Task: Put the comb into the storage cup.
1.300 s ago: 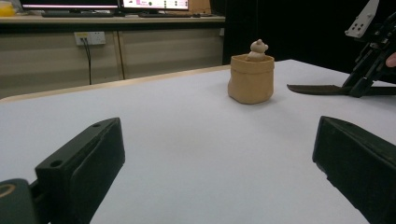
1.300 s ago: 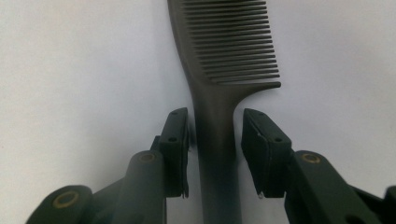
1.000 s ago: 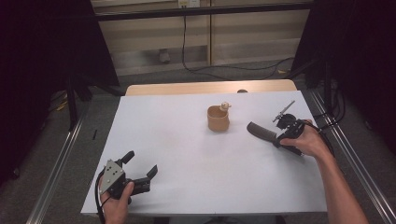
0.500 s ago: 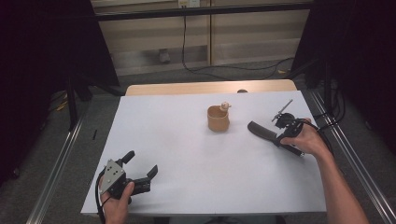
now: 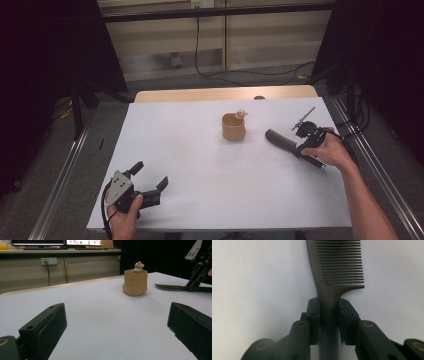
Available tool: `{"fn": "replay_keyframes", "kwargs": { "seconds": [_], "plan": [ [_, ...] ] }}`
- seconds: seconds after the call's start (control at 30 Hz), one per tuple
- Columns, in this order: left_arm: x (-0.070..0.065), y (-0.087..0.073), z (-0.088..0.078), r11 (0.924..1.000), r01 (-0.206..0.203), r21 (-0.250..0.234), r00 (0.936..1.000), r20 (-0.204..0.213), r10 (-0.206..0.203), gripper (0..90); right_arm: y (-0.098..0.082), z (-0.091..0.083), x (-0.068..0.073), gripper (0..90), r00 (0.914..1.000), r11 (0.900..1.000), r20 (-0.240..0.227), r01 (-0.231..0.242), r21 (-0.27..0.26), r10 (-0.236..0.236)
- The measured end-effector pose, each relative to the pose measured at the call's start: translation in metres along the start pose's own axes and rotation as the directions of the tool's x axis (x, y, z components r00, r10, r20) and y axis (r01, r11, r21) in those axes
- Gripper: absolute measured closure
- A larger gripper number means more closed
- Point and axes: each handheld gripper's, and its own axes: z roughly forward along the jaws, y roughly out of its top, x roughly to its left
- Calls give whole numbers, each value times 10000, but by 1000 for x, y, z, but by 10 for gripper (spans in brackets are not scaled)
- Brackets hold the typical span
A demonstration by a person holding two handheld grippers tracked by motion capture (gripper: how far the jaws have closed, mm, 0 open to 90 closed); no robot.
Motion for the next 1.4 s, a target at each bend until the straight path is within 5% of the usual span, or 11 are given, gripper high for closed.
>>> {"fn": "replay_keyframes", "kwargs": {
  "seconds": [0.33,0.67,1.03,1.13,1.3,1.37,1.4],
  "plan": [
    [1,1,-2,9999,17,-126,10000,89,-16,25,-1,-14,5,729,9988,9966,195,-432,-698,446],
    [1,1,-2,10000,34,-93,10000,16,-33,25,-8,-18,13,729,9949,9770,598,-673,-2021,809],
    [0,0,-1,9999,144,-82,9999,32,-143,25,-21,-22,14,729,9865,9275,564,-1242,-3527,1535],
    [0,0,-1,10000,57,-57,10000,23,-57,25,-24,-24,14,729,9854,9223,568,-1294,-3641,1606],
    [0,0,-1,9999,83,-57,10000,26,-83,25,-31,-26,12,729,9801,8922,466,-1554,-4240,1928],
    [0,0,-1,10000,74,-58,10000,30,-74,25,-36,-28,12,729,9738,8642,83,-1975,-4628,2271],
    [0,0,-2,10000,48,-60,10000,39,-47,25,-37,-28,12,729,9716,8577,46,-2066,-4708,2366]
  ]
}}
